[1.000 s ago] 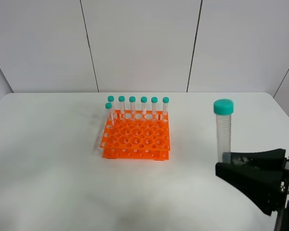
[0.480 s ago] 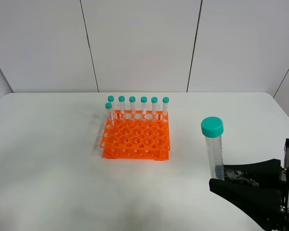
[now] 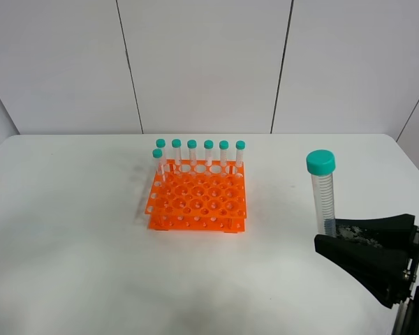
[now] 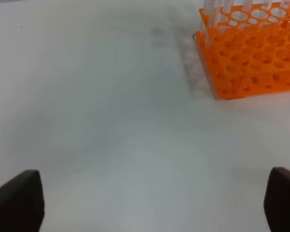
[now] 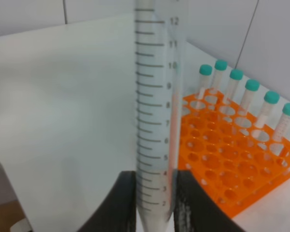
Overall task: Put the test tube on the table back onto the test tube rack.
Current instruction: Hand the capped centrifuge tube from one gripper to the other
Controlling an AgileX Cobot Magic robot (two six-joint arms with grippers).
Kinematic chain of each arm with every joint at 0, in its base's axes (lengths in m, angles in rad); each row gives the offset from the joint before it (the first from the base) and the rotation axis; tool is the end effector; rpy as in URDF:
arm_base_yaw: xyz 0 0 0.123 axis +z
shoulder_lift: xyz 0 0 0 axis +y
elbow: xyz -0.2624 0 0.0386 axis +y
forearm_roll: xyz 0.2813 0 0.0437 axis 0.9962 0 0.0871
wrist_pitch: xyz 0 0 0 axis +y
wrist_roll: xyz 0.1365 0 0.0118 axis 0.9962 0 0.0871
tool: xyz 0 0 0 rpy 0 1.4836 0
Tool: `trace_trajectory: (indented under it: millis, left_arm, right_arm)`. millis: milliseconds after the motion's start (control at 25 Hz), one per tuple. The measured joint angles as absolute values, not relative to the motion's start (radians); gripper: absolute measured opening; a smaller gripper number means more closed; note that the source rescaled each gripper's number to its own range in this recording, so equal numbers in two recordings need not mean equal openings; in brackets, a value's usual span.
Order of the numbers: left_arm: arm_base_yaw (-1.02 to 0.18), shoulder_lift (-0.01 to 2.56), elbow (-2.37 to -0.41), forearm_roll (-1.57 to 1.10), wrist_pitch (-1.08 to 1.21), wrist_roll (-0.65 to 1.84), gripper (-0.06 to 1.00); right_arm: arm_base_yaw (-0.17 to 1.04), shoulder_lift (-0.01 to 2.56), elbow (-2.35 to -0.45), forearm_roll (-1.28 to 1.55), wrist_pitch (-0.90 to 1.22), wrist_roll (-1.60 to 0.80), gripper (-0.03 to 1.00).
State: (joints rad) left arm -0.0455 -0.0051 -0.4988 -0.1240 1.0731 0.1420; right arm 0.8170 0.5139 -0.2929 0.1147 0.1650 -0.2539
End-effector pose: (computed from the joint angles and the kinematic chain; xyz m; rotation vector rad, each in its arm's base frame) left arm 0.0827 -0.0187 0.2715 0.1986 2.0380 -0.0885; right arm 0.1387 0.1515 0.2263 -0.8857 1.6774 0.4819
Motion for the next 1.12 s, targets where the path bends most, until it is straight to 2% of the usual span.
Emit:
trace_trajectory:
  millis: [360, 480, 560, 760, 880, 1120]
  left_arm:
    - [-0.045, -0.005, -0.499, -0.128, 1.073, 0.166, 1.0]
    - [-0.082, -0.005, -0.507, -0.171, 1.065, 0.218, 1.0]
    - [-0.149, -0.003, -0.517, -0.211, 1.045, 0.245, 1.0]
    - [-0.467, 0.05, -0.523, -0.237, 0.942, 0.332, 1.0]
    - [-0.596, 0.109, -0.523, -0.251, 0.859, 0.35, 1.0]
    - [-0.661, 0.301, -0.523, -0.329, 0.544, 0.472, 1.0]
  right_arm:
    - [0.817, 0.514, -0.289, 0.114, 0.157, -0.252, 0.03]
    - [0.817, 0.514, -0.289, 0.114, 0.157, -0.252, 0.03]
    - [0.817, 0.514, -0.289, 0.114, 0.16, -0.252, 0.03]
    - [0.817, 0.514, -0.289, 0.111, 0.16, -0.251, 0.03]
    - [0.817, 0.514, -0.289, 0.11, 0.166, -0.251, 0.03]
    - [0.817, 0.514, -0.289, 0.09, 0.168, -0.25, 0.03]
